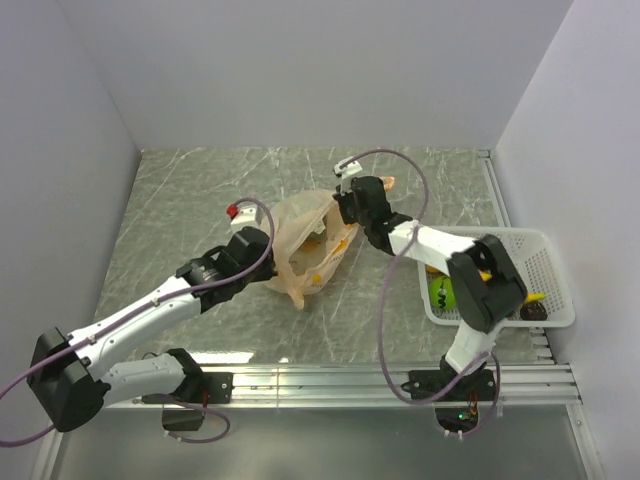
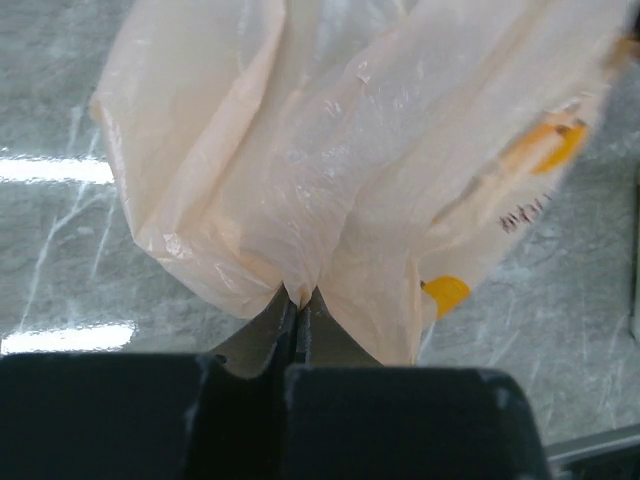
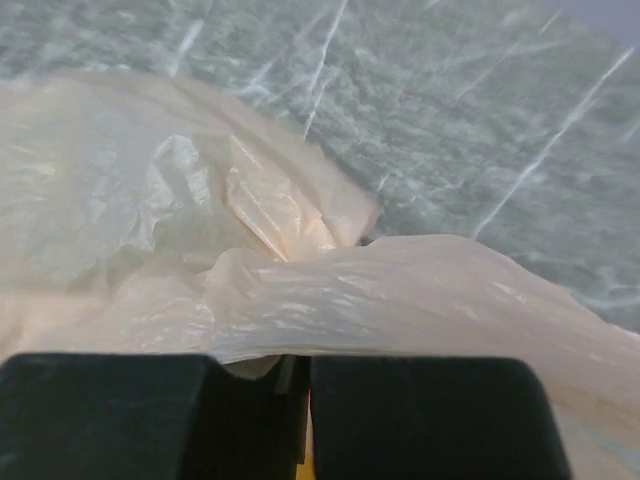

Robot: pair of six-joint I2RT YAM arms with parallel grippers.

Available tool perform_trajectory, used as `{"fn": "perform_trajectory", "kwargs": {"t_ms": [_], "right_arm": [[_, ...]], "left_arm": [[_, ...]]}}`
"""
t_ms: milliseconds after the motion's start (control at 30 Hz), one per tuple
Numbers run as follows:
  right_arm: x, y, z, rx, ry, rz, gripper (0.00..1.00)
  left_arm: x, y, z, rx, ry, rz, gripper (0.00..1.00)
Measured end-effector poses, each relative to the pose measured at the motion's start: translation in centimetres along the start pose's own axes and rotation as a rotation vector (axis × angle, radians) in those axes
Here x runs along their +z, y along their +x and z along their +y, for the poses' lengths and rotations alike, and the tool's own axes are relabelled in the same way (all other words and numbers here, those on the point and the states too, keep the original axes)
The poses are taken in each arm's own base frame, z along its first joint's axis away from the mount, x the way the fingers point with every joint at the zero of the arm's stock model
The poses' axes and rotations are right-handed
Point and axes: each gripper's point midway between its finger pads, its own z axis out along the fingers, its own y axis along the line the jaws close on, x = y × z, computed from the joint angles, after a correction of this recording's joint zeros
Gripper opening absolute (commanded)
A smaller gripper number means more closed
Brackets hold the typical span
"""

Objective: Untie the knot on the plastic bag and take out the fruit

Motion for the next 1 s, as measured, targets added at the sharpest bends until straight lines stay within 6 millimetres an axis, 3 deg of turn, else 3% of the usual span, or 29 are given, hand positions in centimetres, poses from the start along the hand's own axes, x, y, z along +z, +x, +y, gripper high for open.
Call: {"fn": "perform_trajectory", "kwargs": {"t_ms": [67,133,267,333,400,467,533,733,867,900,933,1000], "right_arm": [[-2.5,-2.1,0.5,-0.030,-0.007,-0.035,0.00],[-6.1,-5.9,2.0,-0.061,-0.034,-0.115,0.00],[-15.9,-14.3,7.9,-0.091,-0.189,-0.333,0.00],[-20.4,-16.0,11.5,-0.104,-0.299,-0.392,0.00],[-23.3,-16.0,13.9,-0.107,-0.380,-0.403,0.00],[-24.7,-15.1,15.4,-0.095,-0.424,-0.386,0.00],[-24.4,-13.3,14.9,-0.071,-0.391,-0.351,0.00],[-19.2,-2.9,8.8,0.025,-0.127,-0.110,0.00],[-17.7,3.2,5.4,0.106,0.000,0.043,0.01],[-17.5,4.2,5.1,0.127,0.017,0.070,0.05],[-17.2,5.1,4.8,0.152,0.030,0.091,0.21],[-16.9,6.7,4.6,0.180,0.045,0.140,0.39]], "left_arm": [[-0.1,0.4,0.8,-0.006,-0.015,-0.007,0.01],[-0.1,0.9,1.5,-0.019,-0.030,-0.010,0.01],[-0.2,1.7,2.3,-0.050,-0.039,-0.007,0.00],[-0.5,1.2,2.0,-0.071,-0.020,-0.025,0.01],[-1.1,0.6,1.8,-0.091,-0.003,-0.048,0.01],[-1.6,0.3,2.0,-0.097,-0.003,-0.062,0.01],[-1.9,0.2,2.3,-0.098,-0.009,-0.067,0.01],[-2.1,0.6,2.5,-0.089,-0.011,-0.047,0.01],[-1.8,1.5,2.3,-0.078,-0.005,-0.007,0.01],[-1.8,1.6,2.2,-0.078,-0.002,-0.001,0.01],[-1.6,1.8,2.2,-0.078,0.001,0.004,0.01],[-1.4,2.5,2.3,-0.075,0.000,0.023,0.01]]}}
